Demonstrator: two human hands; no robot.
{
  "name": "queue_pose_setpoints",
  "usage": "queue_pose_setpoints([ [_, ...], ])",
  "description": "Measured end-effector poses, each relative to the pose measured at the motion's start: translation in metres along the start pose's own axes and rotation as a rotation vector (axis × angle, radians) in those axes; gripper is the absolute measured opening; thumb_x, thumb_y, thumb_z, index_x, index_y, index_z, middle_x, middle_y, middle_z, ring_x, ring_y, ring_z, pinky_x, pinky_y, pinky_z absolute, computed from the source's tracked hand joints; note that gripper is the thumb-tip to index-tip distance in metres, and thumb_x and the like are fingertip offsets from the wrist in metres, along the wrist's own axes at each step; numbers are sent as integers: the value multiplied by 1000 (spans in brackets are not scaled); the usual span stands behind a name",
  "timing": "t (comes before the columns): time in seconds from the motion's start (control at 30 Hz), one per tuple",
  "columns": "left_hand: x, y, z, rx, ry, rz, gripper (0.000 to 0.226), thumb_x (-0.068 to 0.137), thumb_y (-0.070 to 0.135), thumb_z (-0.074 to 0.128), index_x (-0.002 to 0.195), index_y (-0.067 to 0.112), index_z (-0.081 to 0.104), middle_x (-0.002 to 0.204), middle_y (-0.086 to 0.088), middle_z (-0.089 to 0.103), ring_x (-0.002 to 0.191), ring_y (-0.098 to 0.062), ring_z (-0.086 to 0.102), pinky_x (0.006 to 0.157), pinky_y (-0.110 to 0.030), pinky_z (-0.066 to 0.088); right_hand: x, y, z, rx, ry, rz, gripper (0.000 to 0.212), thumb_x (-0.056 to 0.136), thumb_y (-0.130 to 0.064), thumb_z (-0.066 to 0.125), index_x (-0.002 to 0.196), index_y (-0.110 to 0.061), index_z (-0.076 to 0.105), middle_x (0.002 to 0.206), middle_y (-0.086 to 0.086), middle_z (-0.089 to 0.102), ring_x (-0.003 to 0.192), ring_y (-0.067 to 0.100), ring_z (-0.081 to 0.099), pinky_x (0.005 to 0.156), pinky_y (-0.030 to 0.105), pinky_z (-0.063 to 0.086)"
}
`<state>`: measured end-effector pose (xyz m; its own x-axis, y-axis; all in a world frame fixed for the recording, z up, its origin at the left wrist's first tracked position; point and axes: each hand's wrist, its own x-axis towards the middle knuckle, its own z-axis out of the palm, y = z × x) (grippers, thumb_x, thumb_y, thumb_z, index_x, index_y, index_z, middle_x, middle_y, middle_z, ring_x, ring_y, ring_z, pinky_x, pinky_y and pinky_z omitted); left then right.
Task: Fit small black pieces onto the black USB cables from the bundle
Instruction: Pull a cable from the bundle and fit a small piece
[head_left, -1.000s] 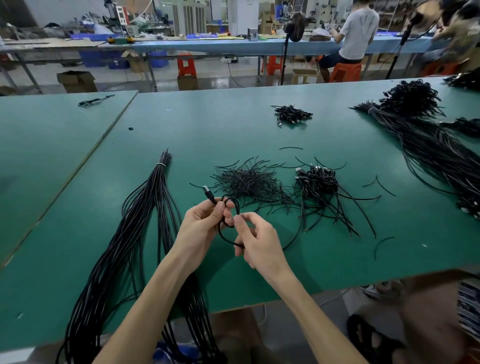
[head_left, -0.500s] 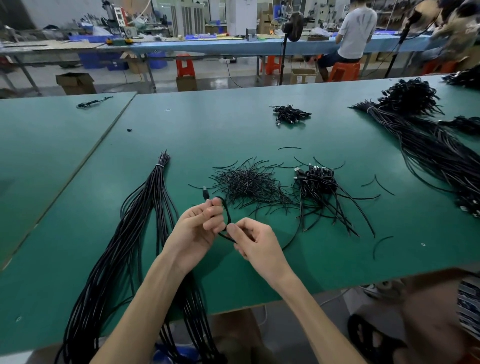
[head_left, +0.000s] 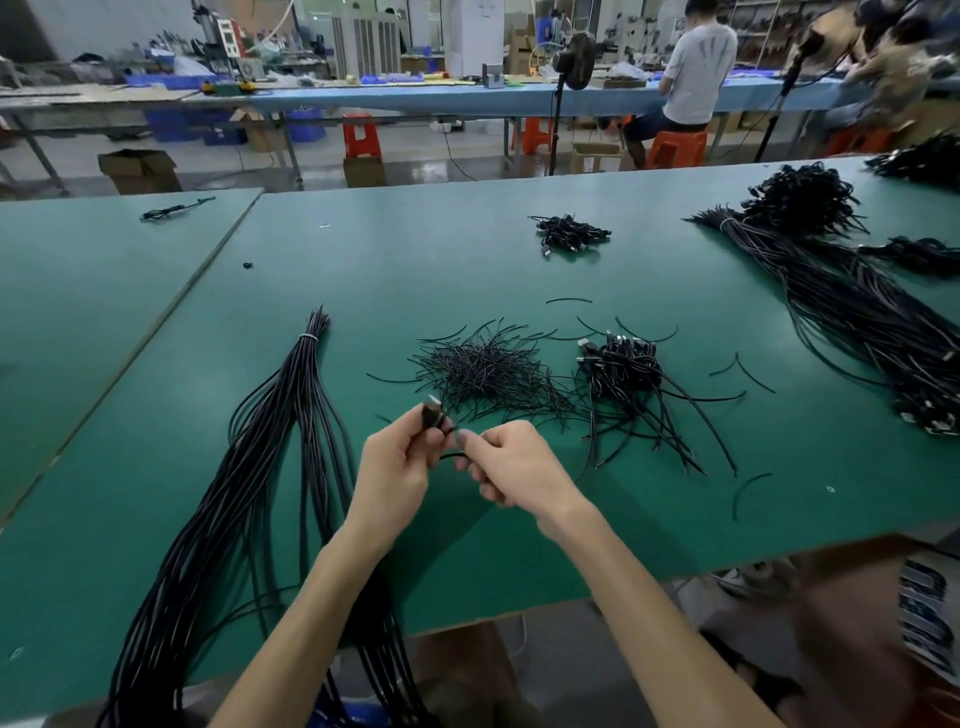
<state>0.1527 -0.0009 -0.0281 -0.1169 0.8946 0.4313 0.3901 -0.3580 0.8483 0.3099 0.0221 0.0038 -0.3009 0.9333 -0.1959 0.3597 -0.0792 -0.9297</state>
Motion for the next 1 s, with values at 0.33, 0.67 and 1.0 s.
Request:
queue_pose_setpoints([
  [0.33, -7, 8, 8, 729, 133, 367, 43, 64, -23, 76, 95, 6, 71, 87, -1, 74, 72, -24, 68, 61, -31, 52, -3, -13, -15, 259, -48, -87, 25, 106, -11, 54, 95, 4, 71, 70, 2, 70, 48, 14, 59, 43, 22, 43],
  [0.67, -5, 9, 3, 371, 240, 145, 15, 91, -7, 65, 91, 6, 73, 73, 11, 70, 65, -4, 61, 63, -7, 42, -10, -6, 7, 556, -65, -186, 24, 104, -5, 56, 125, -6, 68, 81, 7, 69, 60, 22, 65, 54, 24, 47],
  [1.0, 1, 9, -11, -616, 0, -315, 29, 101, 17, 62, 75, 10, 73, 59, -11, 55, 44, -25, 55, 50, -30, 53, -8, 0, 40, 494, 33, -282, 41, 105, -8, 57, 142, -24, 62, 74, 2, 60, 55, 17, 54, 50, 21, 43],
])
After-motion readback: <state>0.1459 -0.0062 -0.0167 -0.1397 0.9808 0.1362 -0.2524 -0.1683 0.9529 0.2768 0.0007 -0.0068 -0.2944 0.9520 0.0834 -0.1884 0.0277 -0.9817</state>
